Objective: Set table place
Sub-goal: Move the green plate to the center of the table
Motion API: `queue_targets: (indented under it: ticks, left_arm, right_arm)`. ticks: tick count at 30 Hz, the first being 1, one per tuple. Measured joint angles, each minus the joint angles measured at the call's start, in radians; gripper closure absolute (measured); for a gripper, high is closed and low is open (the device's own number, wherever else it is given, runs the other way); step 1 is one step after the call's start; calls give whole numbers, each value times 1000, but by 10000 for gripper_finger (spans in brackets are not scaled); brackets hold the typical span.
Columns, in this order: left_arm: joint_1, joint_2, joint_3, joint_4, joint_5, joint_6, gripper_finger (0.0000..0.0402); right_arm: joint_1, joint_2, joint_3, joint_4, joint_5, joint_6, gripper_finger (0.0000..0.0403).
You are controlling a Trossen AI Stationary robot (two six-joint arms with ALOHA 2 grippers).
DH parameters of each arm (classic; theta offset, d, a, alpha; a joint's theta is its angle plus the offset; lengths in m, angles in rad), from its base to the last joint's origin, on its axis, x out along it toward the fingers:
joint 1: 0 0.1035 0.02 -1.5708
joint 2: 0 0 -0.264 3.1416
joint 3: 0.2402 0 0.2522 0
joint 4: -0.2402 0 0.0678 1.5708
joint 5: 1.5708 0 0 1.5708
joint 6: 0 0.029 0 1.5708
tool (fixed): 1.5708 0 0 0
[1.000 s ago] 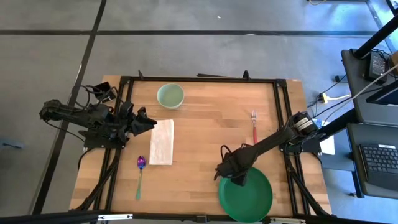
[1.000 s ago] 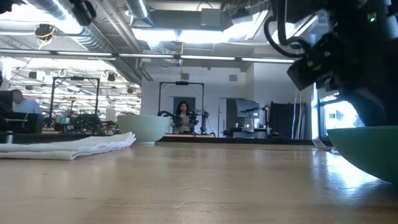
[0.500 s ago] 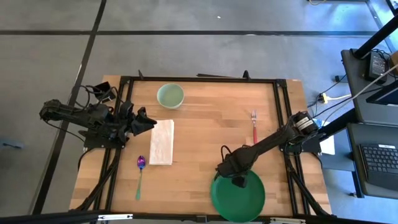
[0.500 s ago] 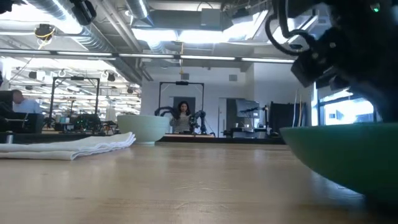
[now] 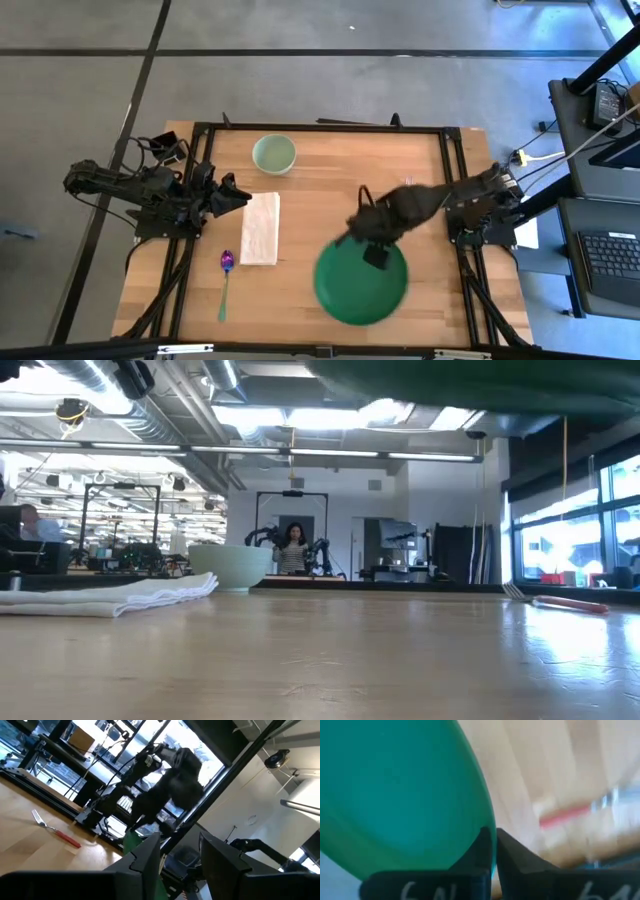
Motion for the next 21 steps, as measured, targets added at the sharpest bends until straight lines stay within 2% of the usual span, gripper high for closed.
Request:
queue_targets:
  ticks: [5, 9, 14, 19, 21]
  left_arm:
    - [0, 0, 0, 0, 0, 0, 273]
    - [0, 0, 0, 0, -16, 0, 273]
    - [0, 0, 0, 0, -85, 0, 273]
    - [0, 0, 0, -2, -120, 3, 273]
    - [0, 0, 0, -5, -122, 3, 273]
  right_arm:
    - [-132, -4, 109, 4, 112, -79, 395]
    - [-253, -3, 116, 9, 113, -93, 395]
    - [-372, 14, 62, 84, 22, -38, 395]
    - [-409, 17, -73, 259, -149, -14, 395]
    - [-410, 17, -142, 325, -172, -15, 395]
